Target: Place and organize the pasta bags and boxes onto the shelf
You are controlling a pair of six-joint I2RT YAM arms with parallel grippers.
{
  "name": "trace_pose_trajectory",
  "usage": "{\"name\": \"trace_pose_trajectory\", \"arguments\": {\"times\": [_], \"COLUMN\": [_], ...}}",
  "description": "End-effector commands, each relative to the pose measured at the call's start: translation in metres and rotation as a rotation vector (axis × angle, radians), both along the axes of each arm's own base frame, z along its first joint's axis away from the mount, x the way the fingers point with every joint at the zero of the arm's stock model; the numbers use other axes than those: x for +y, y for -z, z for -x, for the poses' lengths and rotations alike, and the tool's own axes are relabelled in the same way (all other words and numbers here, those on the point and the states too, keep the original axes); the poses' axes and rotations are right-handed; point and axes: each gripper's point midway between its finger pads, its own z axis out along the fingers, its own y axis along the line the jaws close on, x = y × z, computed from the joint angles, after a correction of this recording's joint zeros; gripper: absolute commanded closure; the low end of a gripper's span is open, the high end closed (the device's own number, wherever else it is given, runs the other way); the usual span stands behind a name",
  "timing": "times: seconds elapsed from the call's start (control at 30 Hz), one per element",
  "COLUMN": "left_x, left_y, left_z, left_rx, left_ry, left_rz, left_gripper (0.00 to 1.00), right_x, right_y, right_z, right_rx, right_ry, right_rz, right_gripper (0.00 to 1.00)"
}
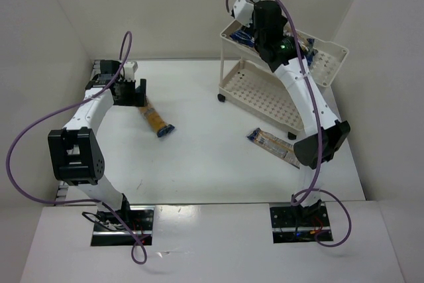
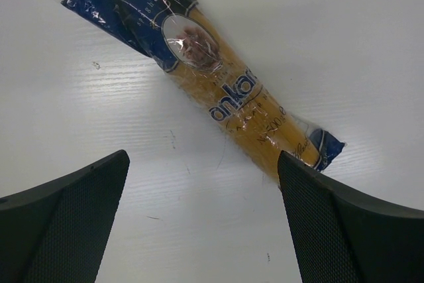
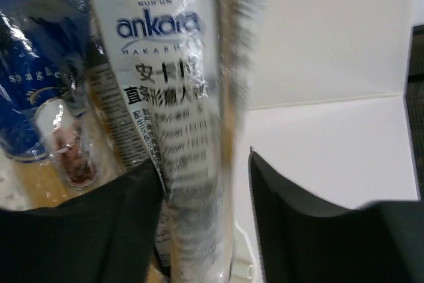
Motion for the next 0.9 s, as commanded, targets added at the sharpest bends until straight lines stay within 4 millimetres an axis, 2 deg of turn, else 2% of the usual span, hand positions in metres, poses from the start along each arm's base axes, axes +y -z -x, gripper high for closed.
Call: {"name": "trace_pose_trajectory", "arguments": {"times": [0.0, 0.03, 0.13, 0.27, 0.37, 0.4, 0.5, 0.53, 0.6, 0.63, 0.67, 0.7, 0.73, 0.8, 0.83, 0.87], "left_x": [-0.006, -0.004, 0.000, -0.001, -0.006, -0.007, -0.004, -0.003, 0.003, 0.005, 0.007, 0.014, 0.014, 0.006, -0.004, -0.016], "left_y": [-0.029, -0.029, -0.025, -0.022, -0.015, -0.018, -0.004, 0.012, 0.022, 0.027, 0.031, 0.036, 0.049, 0.062, 0.075, 0.082], "left_z": [-0.006, -0.006, -0.005, -0.004, -0.002, -0.007, -0.010, -0.013, -0.019, -0.030, -0.032, -0.034, -0.036, -0.035, -0.034, -0.033], "left_rx": [-0.083, -0.081, -0.070, -0.064, -0.039, -0.058, -0.017, 0.031, 0.079, 0.093, 0.115, 0.120, 0.152, 0.184, 0.220, 0.239], "left_ry": [0.045, 0.030, 0.012, -0.017, -0.054, -0.074, -0.199, -0.232, -0.325, -0.346, -0.367, -0.410, -0.427, -0.426, -0.412, -0.383], "left_rz": [0.021, 0.017, -0.004, 0.021, 0.068, 0.085, 0.130, 0.137, 0.145, 0.146, 0.139, 0.089, 0.070, 0.048, 0.065, 0.075], "left_gripper": [0.00, 0.00, 0.00, 0.00, 0.00, 0.00, 0.00, 0.00, 0.00, 0.00, 0.00, 0.00, 0.00, 0.00, 0.00, 0.00], "right_x": [-0.011, -0.011, -0.011, -0.014, -0.014, -0.016, -0.017, -0.019, -0.020, -0.019, -0.021, -0.022, -0.020, -0.026, -0.024, -0.026], "right_y": [-0.053, -0.052, -0.047, -0.043, -0.049, -0.061, -0.103, -0.115, -0.135, -0.127, -0.133, -0.129, -0.115, -0.104, -0.086, -0.077], "right_z": [0.019, 0.019, 0.018, 0.020, 0.023, 0.027, 0.040, 0.049, 0.059, 0.057, 0.066, 0.067, 0.062, 0.065, 0.058, 0.056], "right_rx": [-0.151, -0.143, -0.132, -0.124, -0.152, -0.186, -0.330, -0.378, -0.457, -0.454, -0.479, -0.475, -0.453, -0.453, -0.427, -0.417], "right_ry": [0.015, 0.015, 0.015, 0.035, 0.041, 0.042, 0.034, 0.034, 0.015, 0.016, 0.013, 0.025, 0.040, 0.092, 0.112, 0.136], "right_rz": [-0.082, -0.079, -0.074, -0.066, -0.121, -0.152, -0.325, -0.409, -0.502, -0.525, -0.582, -0.605, -0.622, -0.674, -0.666, -0.663], "right_gripper": [0.41, 0.32, 0.22, 0.19, 0.17, 0.16, 0.15, 0.15, 0.13, 0.13, 0.13, 0.13, 0.13, 0.13, 0.13, 0.13]}}
